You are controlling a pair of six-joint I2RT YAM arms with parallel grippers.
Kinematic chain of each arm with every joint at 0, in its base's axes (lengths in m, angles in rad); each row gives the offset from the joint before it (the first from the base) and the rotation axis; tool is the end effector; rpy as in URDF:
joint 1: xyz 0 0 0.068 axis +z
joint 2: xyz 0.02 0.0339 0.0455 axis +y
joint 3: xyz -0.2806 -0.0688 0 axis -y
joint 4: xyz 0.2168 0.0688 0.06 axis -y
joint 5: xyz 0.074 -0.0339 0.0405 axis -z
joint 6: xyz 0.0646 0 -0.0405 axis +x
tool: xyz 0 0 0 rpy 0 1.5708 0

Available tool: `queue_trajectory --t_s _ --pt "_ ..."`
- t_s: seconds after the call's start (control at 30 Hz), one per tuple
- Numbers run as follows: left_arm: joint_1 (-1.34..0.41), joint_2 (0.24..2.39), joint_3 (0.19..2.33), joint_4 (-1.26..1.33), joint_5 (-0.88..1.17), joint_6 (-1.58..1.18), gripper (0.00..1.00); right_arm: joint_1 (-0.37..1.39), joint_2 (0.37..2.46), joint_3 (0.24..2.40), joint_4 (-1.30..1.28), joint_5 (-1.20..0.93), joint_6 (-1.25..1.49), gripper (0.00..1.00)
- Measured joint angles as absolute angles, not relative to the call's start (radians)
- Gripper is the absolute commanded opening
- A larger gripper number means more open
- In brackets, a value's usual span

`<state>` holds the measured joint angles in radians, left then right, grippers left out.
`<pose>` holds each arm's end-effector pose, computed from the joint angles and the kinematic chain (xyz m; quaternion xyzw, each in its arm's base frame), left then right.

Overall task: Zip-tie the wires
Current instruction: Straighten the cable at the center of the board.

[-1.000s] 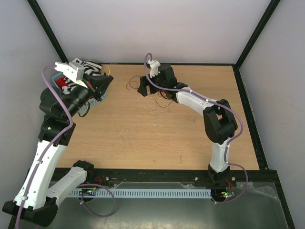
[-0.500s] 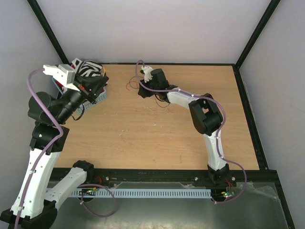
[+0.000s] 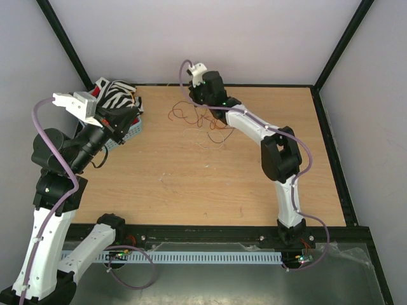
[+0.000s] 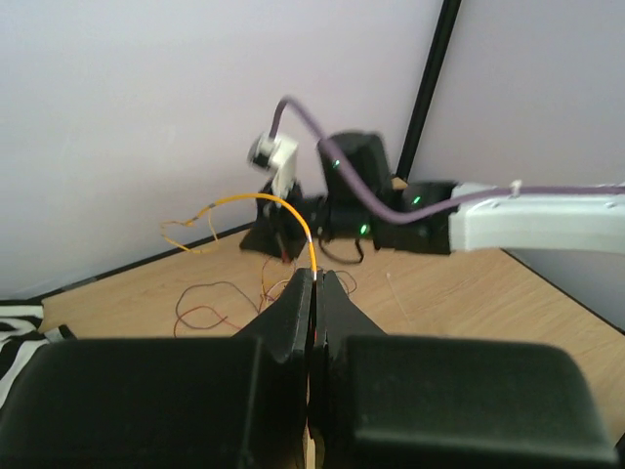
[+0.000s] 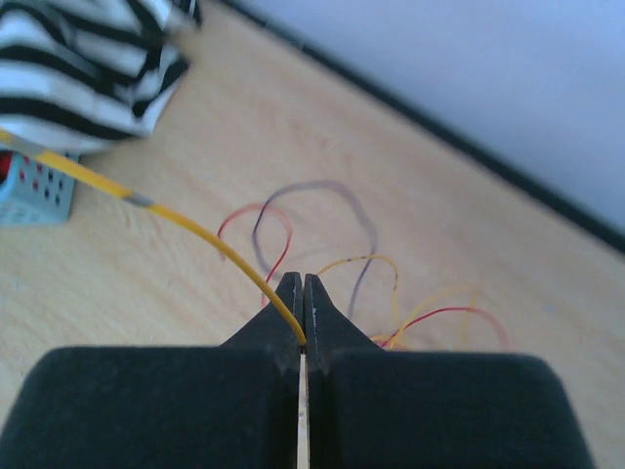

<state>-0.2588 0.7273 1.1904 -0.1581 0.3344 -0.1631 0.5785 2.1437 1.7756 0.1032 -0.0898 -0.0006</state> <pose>0.0974 -0.0477 0.4911 0.1619 0.5762 -0.2627 0.7568 0.4402 0.2944 0.2910 -0.2527 0.7527 0.2071 0.5716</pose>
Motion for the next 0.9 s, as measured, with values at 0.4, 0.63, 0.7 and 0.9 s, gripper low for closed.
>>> queue_trajectory --t_s 0.4,0.63,0.7,0.9 --pt "-0.259 0.726 1.19 -0.202 0.302 -0.157 0.0 0.578 2.024 2.131 0.046 0.08 -0.128 0.0" --pt "-0.259 0.726 1.19 -0.202 0.302 -0.158 0.0 0.576 1.998 2.273 0.025 0.122 -0.176 0.0" --pt "-0.259 0.726 1.19 -0.202 0.303 -0.159 0.0 0.575 1.958 2.243 0.008 0.139 -0.189 0.0" --pt "-0.259 0.732 1.187 -0.212 0.36 -0.174 0.0 0.575 1.715 1.879 -0.027 0.271 -0.243 0.0"
